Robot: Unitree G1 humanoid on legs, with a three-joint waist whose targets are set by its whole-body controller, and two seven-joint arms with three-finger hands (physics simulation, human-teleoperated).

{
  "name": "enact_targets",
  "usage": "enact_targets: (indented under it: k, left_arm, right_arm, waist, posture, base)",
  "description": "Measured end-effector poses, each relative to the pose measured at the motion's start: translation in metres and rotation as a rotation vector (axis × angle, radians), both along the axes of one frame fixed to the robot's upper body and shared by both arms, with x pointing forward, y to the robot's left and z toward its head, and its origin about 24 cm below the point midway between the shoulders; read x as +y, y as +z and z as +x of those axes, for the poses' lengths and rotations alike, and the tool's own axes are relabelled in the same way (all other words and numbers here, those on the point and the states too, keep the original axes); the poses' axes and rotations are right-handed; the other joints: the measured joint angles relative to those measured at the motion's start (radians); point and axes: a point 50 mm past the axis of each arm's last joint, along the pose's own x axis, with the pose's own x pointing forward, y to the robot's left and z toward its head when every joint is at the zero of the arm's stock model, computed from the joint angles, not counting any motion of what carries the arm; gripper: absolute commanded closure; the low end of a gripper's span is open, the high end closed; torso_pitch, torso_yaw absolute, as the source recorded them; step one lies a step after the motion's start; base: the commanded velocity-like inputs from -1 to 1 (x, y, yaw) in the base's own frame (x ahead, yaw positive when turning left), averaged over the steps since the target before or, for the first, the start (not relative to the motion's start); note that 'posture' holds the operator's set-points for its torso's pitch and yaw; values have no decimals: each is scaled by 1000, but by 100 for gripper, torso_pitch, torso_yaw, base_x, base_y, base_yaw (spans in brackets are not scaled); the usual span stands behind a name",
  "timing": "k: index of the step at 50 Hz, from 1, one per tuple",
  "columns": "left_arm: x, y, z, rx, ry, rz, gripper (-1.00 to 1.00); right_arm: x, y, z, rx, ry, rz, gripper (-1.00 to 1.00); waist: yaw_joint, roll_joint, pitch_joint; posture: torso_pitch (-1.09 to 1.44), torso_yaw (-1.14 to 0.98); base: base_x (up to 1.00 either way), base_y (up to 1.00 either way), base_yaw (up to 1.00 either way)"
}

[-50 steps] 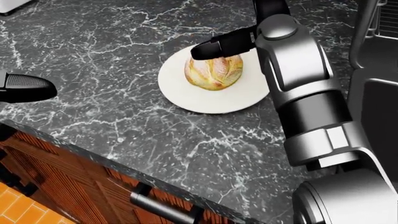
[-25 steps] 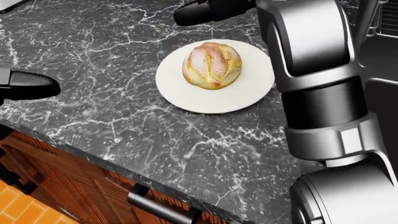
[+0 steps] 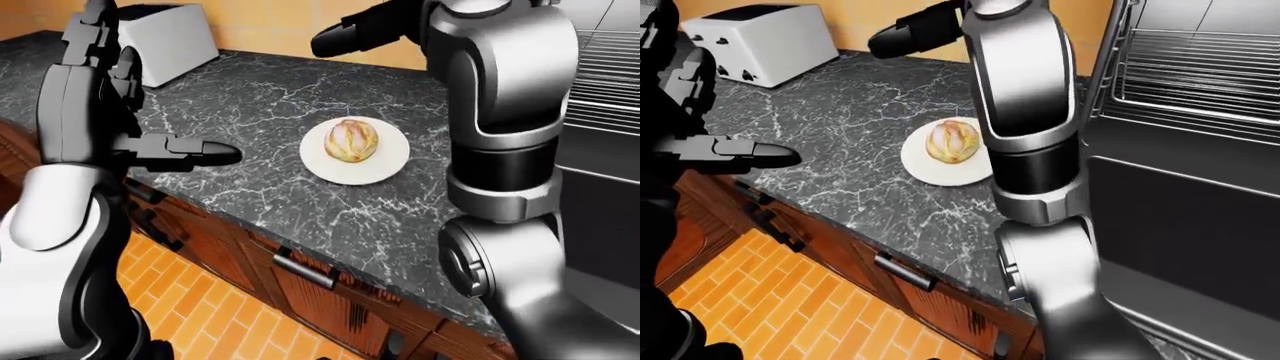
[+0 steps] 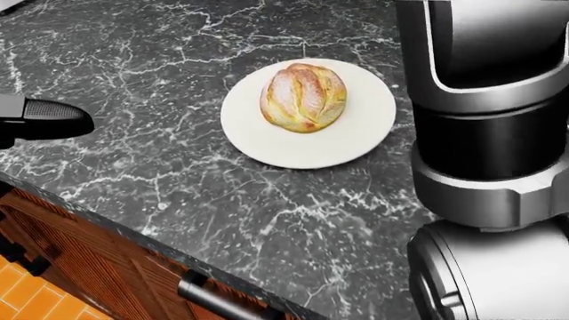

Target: Pick the bread from the top rack and place it on the plate on the counter.

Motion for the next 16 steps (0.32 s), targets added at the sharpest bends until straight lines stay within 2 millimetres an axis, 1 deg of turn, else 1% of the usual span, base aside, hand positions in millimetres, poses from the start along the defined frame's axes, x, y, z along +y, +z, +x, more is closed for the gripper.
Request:
enact_targets:
  k: [9, 16]
  left_arm:
    - [-4, 2, 3, 1, -9, 9, -100]
    - [-3, -1, 5, 7, -4, 7, -100]
  right_arm:
    - [2, 15, -27, -60, 26, 15, -100]
    - [8, 25, -49, -104, 52, 19, -100]
  waist:
    - [3, -4, 5]
    - [4, -3, 8]
  posture:
    - [0, 59]
    - [0, 59]
  base:
    - [0, 0, 0]
    - [0, 0, 0]
